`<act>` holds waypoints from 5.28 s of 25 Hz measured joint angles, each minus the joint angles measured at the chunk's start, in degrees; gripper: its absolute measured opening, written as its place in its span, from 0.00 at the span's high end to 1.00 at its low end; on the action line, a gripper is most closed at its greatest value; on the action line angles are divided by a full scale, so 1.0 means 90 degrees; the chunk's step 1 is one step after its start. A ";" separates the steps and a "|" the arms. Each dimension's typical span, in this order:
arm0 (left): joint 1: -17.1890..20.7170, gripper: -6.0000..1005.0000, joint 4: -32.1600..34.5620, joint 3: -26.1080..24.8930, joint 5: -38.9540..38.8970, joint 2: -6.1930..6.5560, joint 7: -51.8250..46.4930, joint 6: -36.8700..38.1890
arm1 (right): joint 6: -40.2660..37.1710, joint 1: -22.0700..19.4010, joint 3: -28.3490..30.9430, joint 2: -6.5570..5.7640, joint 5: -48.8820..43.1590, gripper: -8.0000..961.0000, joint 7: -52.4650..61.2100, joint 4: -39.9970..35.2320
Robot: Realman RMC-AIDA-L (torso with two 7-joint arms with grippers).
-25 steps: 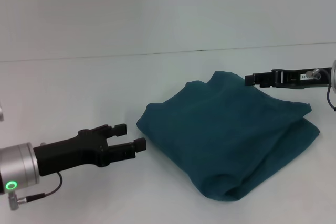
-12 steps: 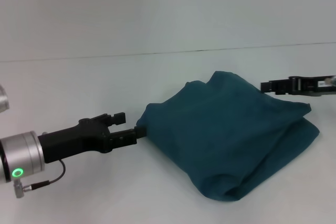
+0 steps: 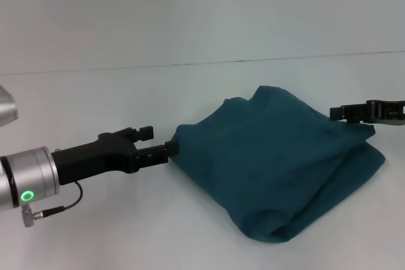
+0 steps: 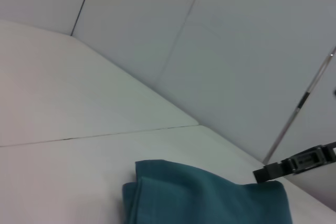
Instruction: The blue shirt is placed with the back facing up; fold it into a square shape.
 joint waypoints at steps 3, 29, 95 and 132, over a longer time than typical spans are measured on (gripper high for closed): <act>-0.0004 0.13 -0.0007 0.0021 0.0022 -0.0001 -0.0108 -0.0203 | -0.0009 -0.0075 0.0046 -0.0005 -0.0004 0.36 0.0046 -0.0107; -0.0392 0.13 -0.0311 0.1533 0.0063 -0.0104 -0.0287 -0.2503 | 0.0000 -0.0053 0.0328 -0.0022 -0.0018 0.36 0.0066 -0.0217; -0.0307 0.13 -0.0011 0.1544 0.0490 -0.0049 -0.1274 -0.1264 | 0.3326 0.1219 -0.0314 0.1042 -0.0258 0.46 -0.0286 0.0840; -0.0238 0.13 -0.0009 0.1476 0.0541 -0.0039 -0.1275 -0.1344 | 0.3811 0.1256 -0.0469 0.1308 0.1251 0.99 -0.1873 0.1046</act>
